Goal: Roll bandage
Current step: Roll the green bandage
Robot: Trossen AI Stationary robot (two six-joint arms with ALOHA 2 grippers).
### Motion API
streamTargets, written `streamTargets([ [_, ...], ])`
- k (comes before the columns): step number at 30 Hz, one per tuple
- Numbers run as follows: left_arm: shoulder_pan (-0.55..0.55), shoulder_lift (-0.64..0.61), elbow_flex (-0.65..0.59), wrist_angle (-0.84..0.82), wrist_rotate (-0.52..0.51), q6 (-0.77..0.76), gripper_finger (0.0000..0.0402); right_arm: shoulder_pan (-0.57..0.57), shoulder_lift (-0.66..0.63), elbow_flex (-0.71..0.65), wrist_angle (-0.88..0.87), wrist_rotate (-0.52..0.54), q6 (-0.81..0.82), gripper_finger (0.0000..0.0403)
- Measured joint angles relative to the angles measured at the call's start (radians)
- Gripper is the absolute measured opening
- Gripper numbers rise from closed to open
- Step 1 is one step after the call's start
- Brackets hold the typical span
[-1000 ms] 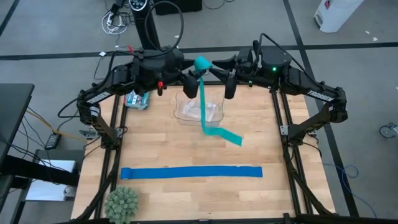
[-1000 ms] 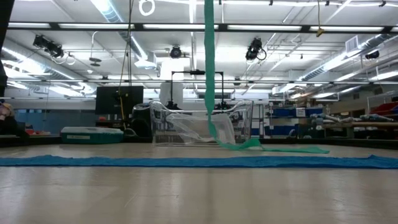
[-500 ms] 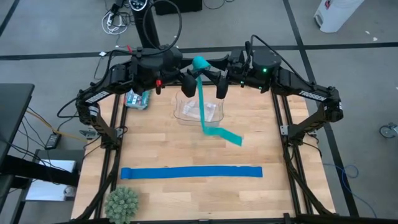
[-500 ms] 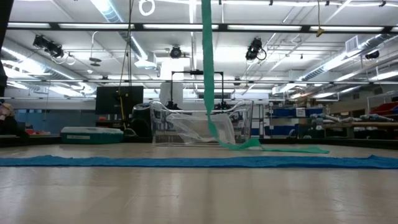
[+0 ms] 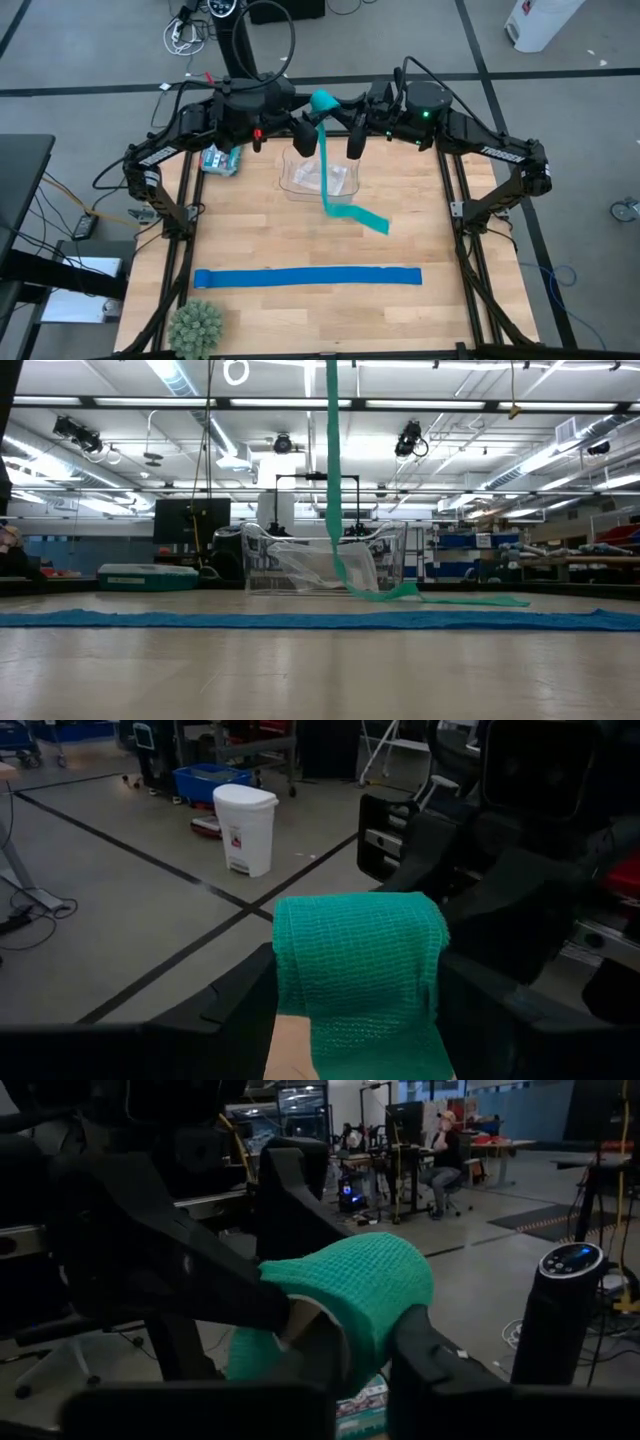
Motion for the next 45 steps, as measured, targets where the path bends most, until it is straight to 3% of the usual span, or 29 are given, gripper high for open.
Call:
streamTargets([
  [3,0.0,0.0,-0.001,0.001,-0.001,0.0,0.0235,0.0,0.0,0.0,0.0,-0.003,-0.014,0.0008],
  [20,0.002,-0.029,0.079,0.005,0.011,0.025,0.0321,-0.002,-0.019,0.0,-0.025,0.006,-0.013,0.0001],
  [29,0.002,-0.039,0.077,-0.214,0.021,-0.106,0.0323,-0.001,-0.042,0.001,0.011,-0.035,0.036,0.0],
  [33,0.001,-0.028,0.077,-0.223,0.087,-0.115,0.0323,-0.002,-0.047,0.002,0.043,-0.035,0.044,0.0],
  [45,0.002,-0.006,-0.017,-0.175,0.095,-0.107,0.0308,0.005,-0.047,0.002,0.058,-0.052,0.048,0.0],
])
